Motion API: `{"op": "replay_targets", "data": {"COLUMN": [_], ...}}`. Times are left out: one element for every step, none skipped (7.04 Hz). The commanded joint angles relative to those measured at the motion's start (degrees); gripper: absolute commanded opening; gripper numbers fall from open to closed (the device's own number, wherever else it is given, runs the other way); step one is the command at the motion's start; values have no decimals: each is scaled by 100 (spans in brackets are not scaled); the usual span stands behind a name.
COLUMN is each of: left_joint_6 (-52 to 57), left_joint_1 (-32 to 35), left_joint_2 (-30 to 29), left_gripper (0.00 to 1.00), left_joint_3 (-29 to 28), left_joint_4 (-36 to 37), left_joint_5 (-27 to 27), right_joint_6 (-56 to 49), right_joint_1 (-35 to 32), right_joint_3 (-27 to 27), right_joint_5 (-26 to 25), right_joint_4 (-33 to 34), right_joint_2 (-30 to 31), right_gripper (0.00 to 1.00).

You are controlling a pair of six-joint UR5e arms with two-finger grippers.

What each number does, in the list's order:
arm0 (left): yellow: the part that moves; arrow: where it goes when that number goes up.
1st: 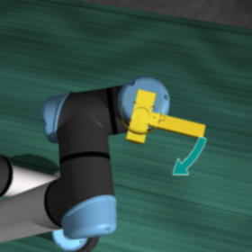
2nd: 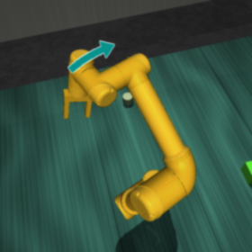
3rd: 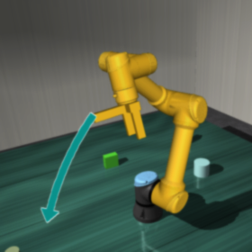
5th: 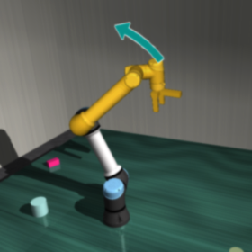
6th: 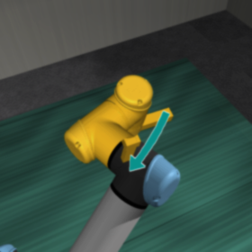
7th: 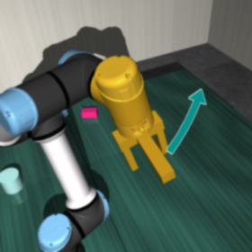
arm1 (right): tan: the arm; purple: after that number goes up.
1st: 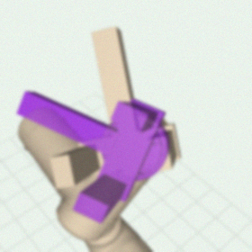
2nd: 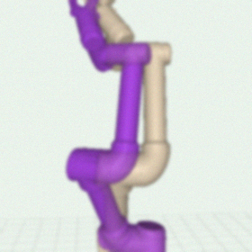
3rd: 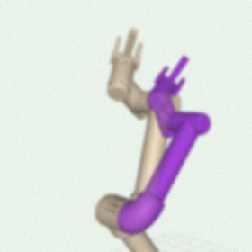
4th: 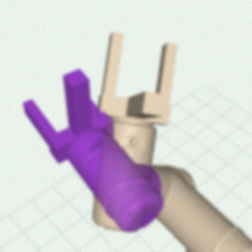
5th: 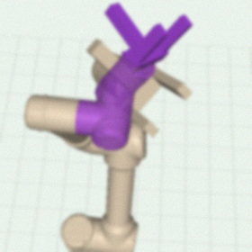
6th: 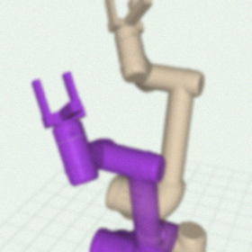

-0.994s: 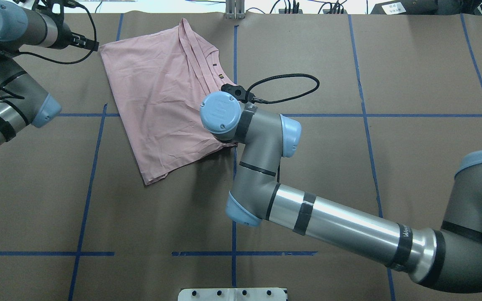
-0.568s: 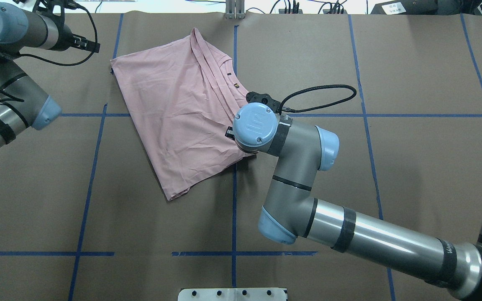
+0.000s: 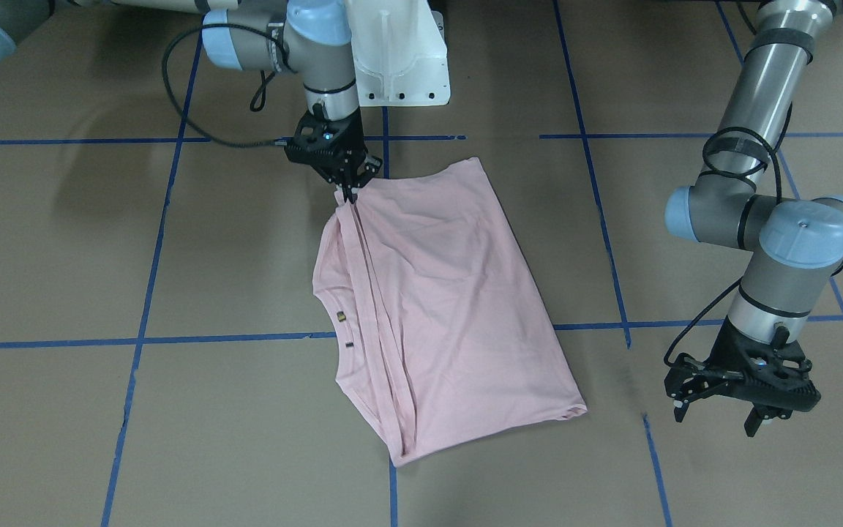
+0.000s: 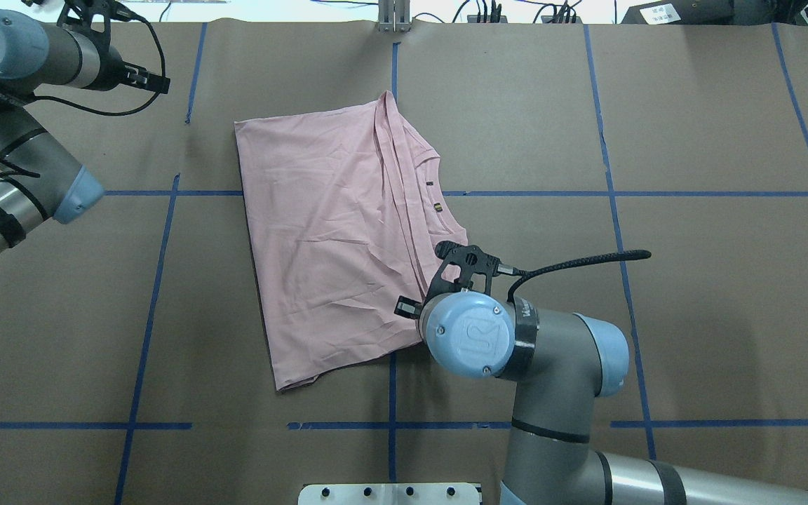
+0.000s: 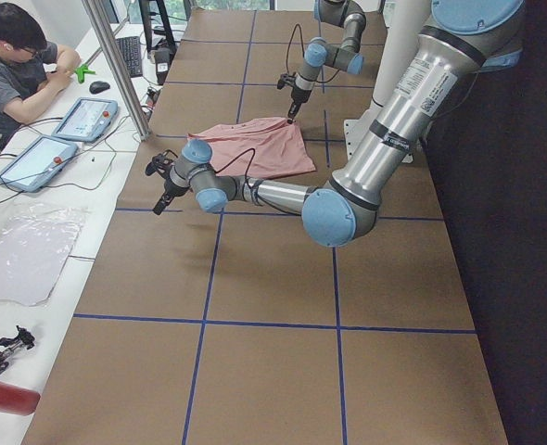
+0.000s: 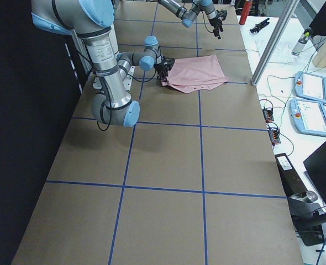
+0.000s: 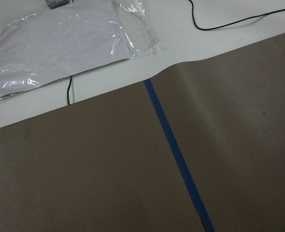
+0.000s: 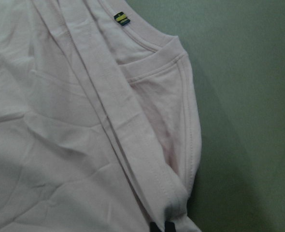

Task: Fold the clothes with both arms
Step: 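Drag the shirt's folded edge toward the robot with the right gripper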

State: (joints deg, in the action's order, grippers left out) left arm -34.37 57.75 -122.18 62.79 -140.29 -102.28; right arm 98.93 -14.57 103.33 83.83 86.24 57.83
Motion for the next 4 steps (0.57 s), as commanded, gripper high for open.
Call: {"op": "replay_targets", "data": {"left_joint_6": [0,-139,-550,-1006], "left_joint_1": [0,-9,-9,-87], "left_joint_2": [-8,-8,-8,1], "left_gripper": [100,100,100,100], "left_joint_3": [22,240,425,888], "left_joint_4": [10,37,289,622], "left_joint_5": [-2,-55,-638,-827], "right_joint_6": [301,354,337,355], "right_joint_1": [585,630,613,595], "right_joint_3": [397,659,923,1265], "right_joint_5": [-498,-526,-500,-517], "right_joint_4": [165,174,165,182], "right_joint_2": [279,429,578,806], "right_gripper": [0,0,0,0]}}
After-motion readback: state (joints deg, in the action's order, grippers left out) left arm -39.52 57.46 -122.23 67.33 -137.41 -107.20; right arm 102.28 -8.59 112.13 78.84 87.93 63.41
